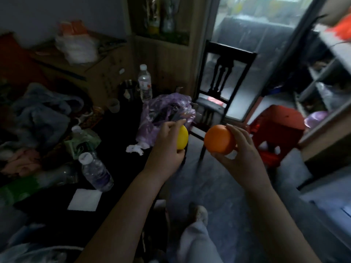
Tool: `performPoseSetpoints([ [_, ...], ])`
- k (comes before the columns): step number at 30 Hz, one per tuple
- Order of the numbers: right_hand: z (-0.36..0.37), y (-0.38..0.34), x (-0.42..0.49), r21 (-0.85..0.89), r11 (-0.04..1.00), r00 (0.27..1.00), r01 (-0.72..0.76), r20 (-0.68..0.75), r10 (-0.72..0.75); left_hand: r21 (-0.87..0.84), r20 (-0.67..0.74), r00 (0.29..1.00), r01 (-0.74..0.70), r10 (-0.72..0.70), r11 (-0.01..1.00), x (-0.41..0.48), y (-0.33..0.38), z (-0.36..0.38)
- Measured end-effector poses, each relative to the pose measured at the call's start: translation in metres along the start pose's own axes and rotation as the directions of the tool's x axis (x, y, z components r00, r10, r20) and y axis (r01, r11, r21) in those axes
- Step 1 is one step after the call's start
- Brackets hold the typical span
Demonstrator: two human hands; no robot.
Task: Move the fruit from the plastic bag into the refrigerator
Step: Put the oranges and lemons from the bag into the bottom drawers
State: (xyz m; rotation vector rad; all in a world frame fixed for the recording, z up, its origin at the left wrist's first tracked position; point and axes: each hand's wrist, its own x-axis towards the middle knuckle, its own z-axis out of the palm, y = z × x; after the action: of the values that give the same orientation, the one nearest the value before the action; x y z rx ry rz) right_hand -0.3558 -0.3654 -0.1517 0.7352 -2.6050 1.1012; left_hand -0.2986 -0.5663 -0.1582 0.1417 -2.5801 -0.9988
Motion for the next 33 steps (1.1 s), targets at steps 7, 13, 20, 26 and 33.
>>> performPoseSetpoints([
  [7, -0.080, -0.006, -0.071, -0.108, 0.985, 0.983, -0.132, -0.143, 0.115, -0.074, 0.103, 0.973, -0.201, 0.208, 0.977, -0.020, 0.070, 0.021],
  [13, -0.132, -0.003, -0.120, -0.139, 0.957, 0.945, -0.253, -0.247, 0.214, -0.129, 0.170, 0.924, -0.325, 0.343, 0.937, -0.040, 0.130, 0.041],
  [20, -0.197, 0.012, -0.202, -0.081, 0.941, 0.890, -0.329, -0.359, 0.281, -0.207, 0.268, 0.842, -0.424, 0.468, 0.882, -0.073, 0.203, 0.077],
  [26, -0.276, 0.029, -0.308, -0.150, 0.904, 0.823, -0.400, -0.493, 0.282, -0.336, 0.386, 0.741, -0.443, 0.550, 0.831, -0.137, 0.290, 0.140],
  [33, -0.361, 0.035, -0.438, -0.181, 0.802, 0.714, -0.570, -0.592, 0.374, -0.501, 0.450, 0.601, -0.443, 0.661, 0.744, -0.229, 0.399, 0.205],
])
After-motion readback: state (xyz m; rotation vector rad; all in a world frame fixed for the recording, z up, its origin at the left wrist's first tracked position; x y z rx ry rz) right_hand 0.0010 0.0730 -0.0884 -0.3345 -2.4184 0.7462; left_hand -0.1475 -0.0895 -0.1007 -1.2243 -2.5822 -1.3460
